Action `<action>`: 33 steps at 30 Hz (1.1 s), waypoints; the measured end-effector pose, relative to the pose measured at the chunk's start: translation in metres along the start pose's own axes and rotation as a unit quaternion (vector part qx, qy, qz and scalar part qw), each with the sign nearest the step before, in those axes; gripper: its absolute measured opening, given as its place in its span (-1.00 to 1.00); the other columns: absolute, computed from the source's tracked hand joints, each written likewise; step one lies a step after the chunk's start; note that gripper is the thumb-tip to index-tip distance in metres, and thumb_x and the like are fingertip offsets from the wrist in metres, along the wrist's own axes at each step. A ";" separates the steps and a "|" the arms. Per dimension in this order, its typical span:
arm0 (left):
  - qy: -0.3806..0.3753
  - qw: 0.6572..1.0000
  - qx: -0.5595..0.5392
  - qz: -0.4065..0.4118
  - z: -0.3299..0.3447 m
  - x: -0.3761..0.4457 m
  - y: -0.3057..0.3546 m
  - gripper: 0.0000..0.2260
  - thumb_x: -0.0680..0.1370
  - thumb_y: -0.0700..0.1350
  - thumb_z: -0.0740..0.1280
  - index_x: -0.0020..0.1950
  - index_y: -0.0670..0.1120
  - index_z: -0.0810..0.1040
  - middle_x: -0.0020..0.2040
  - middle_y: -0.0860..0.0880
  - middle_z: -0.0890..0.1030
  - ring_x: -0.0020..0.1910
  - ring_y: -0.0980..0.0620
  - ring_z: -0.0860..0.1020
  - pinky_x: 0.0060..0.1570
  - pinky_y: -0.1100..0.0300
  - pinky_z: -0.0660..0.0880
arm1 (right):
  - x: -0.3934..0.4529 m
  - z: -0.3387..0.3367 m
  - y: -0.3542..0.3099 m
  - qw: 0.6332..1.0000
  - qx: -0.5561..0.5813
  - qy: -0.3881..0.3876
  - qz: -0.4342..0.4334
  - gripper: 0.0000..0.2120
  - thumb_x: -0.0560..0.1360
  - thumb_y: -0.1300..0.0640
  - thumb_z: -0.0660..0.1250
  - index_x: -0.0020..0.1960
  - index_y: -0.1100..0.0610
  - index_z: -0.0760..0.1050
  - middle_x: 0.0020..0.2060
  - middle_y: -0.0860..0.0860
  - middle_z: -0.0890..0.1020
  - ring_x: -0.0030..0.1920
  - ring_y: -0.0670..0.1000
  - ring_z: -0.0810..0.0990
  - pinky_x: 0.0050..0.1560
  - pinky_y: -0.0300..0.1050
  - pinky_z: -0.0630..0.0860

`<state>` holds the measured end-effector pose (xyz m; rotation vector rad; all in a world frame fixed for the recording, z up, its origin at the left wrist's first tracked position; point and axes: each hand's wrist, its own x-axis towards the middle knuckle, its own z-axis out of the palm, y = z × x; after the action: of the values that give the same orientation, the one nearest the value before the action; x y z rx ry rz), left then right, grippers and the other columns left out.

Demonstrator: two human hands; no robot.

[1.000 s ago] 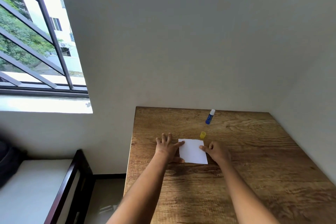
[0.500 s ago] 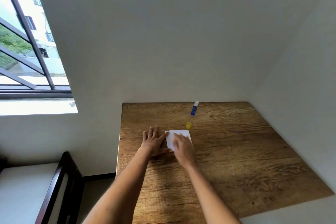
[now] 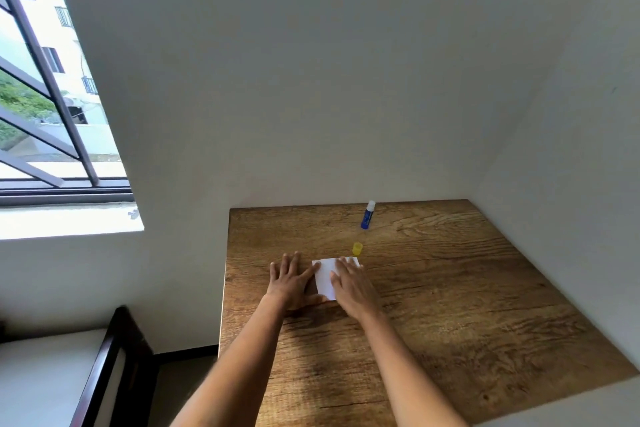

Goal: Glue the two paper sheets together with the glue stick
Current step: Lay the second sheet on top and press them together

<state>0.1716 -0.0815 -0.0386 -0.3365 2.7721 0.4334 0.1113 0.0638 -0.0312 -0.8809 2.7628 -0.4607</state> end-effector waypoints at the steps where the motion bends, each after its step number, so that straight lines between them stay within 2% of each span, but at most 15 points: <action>1: 0.001 1.000 0.001 -0.003 0.001 0.001 0.000 -0.28 0.50 0.28 0.19 0.53 0.15 -0.13 0.54 -0.15 -0.28 0.50 -0.22 -0.31 0.46 -0.25 -0.26 | 0.002 0.004 -0.008 0.999 -0.001 -0.012 -0.034 -0.51 0.63 -0.04 -0.10 0.50 0.16 0.08 0.52 0.08 0.14 0.53 0.02 0.01 0.51 -0.02 -0.07; 4: 0.000 1.000 0.008 -0.008 0.003 0.004 -0.001 -0.30 0.53 0.20 0.21 0.53 0.13 -0.12 0.54 -0.15 -0.28 0.50 -0.20 -0.31 0.46 -0.24 -0.24 | 0.004 0.017 -0.019 0.997 0.008 -0.057 -0.054 -0.49 0.63 -0.05 -0.11 0.52 0.14 -0.03 0.54 0.05 0.05 0.54 -0.02 -0.05 0.51 -0.03 -0.15; 8: 0.002 1.000 0.004 -0.008 0.002 0.004 -0.001 -0.25 0.48 0.32 0.18 0.52 0.16 -0.13 0.55 -0.14 -0.27 0.51 -0.22 -0.30 0.45 -0.24 -0.25 | 0.004 0.014 0.006 0.999 -0.018 -0.042 0.004 -0.47 0.63 -0.05 -0.12 0.52 0.15 -0.10 0.54 0.04 -0.04 0.54 -0.02 -0.11 0.51 -0.01 -0.18; 11: 0.003 1.000 0.009 -0.009 0.002 0.003 0.000 -0.24 0.47 0.33 0.18 0.52 0.16 -0.15 0.54 -0.15 -0.28 0.50 -0.22 -0.31 0.45 -0.25 -0.27 | 0.002 0.002 0.028 0.997 -0.040 -0.025 0.062 -0.45 0.62 -0.09 -0.14 0.52 0.14 -0.10 0.54 0.04 -0.03 0.54 0.00 -0.12 0.52 0.00 -0.19; 13: 0.000 1.000 0.006 -0.008 0.001 0.003 0.000 -0.24 0.47 0.33 0.18 0.52 0.16 -0.15 0.54 -0.14 -0.28 0.50 -0.22 -0.32 0.45 -0.25 -0.27 | 0.003 -0.005 0.031 0.996 -0.047 -0.019 0.068 -0.45 0.62 -0.10 -0.13 0.52 0.16 -0.05 0.54 0.05 0.01 0.54 0.00 -0.10 0.52 -0.01 -0.18; 16: 0.000 1.000 0.002 -0.012 0.002 0.003 0.000 -0.25 0.47 0.33 0.18 0.52 0.16 -0.14 0.55 -0.15 -0.27 0.50 -0.21 -0.31 0.45 -0.24 -0.27 | 0.003 0.000 0.015 0.999 -0.040 0.010 0.005 -0.49 0.63 -0.05 -0.10 0.51 0.14 0.00 0.53 0.06 0.06 0.54 0.01 -0.05 0.52 -0.02 -0.15; 18: 0.002 1.000 0.005 -0.015 0.001 0.003 0.001 -0.28 0.50 0.28 0.19 0.52 0.15 -0.13 0.55 -0.15 -0.27 0.51 -0.21 -0.31 0.45 -0.23 -0.26 | 0.000 0.013 -0.003 0.998 -0.037 -0.006 -0.056 -0.50 0.63 -0.03 -0.11 0.52 0.12 -0.05 0.54 0.05 0.03 0.54 0.00 -0.08 0.51 -0.04 -0.18; 20: 0.002 1.000 0.005 -0.016 0.001 0.004 0.001 -0.32 0.53 0.22 0.18 0.52 0.15 -0.12 0.55 -0.15 -0.26 0.51 -0.20 -0.30 0.47 -0.23 -0.24 | -0.006 0.024 -0.011 0.997 -0.023 -0.017 -0.074 -0.49 0.64 -0.04 -0.13 0.52 0.11 -0.11 0.54 0.03 -0.02 0.54 -0.03 -0.12 0.50 -0.08 -0.22; 24: -0.001 1.000 -0.002 -0.011 -0.001 0.001 0.002 -0.25 0.48 0.33 0.17 0.52 0.15 -0.14 0.55 -0.14 -0.27 0.50 -0.21 -0.31 0.45 -0.24 -0.26 | -0.020 0.026 0.013 0.999 -0.053 0.011 -0.004 -0.47 0.63 -0.06 -0.13 0.52 0.14 -0.13 0.54 0.03 -0.06 0.54 -0.03 -0.14 0.51 -0.07 -0.23; 28: -0.013 1.000 0.006 -0.010 -0.004 -0.003 0.003 -0.23 0.48 0.33 0.18 0.53 0.14 -0.16 0.54 -0.15 -0.28 0.50 -0.23 -0.32 0.44 -0.26 -0.27 | -0.018 0.010 0.023 0.995 -0.050 0.037 0.079 -0.47 0.62 -0.09 -0.16 0.51 0.14 -0.06 0.54 0.06 0.00 0.54 0.00 -0.10 0.53 -0.03 -0.19; 30: -0.015 1.000 0.004 -0.015 -0.005 -0.002 0.003 -0.24 0.48 0.32 0.18 0.53 0.14 -0.15 0.54 -0.15 -0.28 0.50 -0.23 -0.31 0.45 -0.26 -0.26 | -0.017 0.009 0.017 0.997 -0.040 0.054 0.045 -0.48 0.63 -0.08 -0.14 0.51 0.13 -0.01 0.53 0.05 0.05 0.54 0.00 -0.07 0.53 -0.03 -0.17; 33: -0.017 1.000 0.007 -0.022 -0.007 -0.002 0.005 -0.26 0.49 0.29 0.20 0.52 0.16 -0.14 0.55 -0.15 -0.27 0.51 -0.22 -0.30 0.46 -0.25 -0.23 | -0.027 0.022 0.007 0.995 -0.066 0.036 -0.071 -0.50 0.63 -0.07 -0.13 0.51 0.10 0.03 0.53 0.01 0.09 0.54 -0.02 -0.05 0.51 -0.04 -0.21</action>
<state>0.1698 -0.0784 -0.0306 -0.3828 2.7279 0.4061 0.1356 0.0803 -0.0517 -1.1197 2.8354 -0.3429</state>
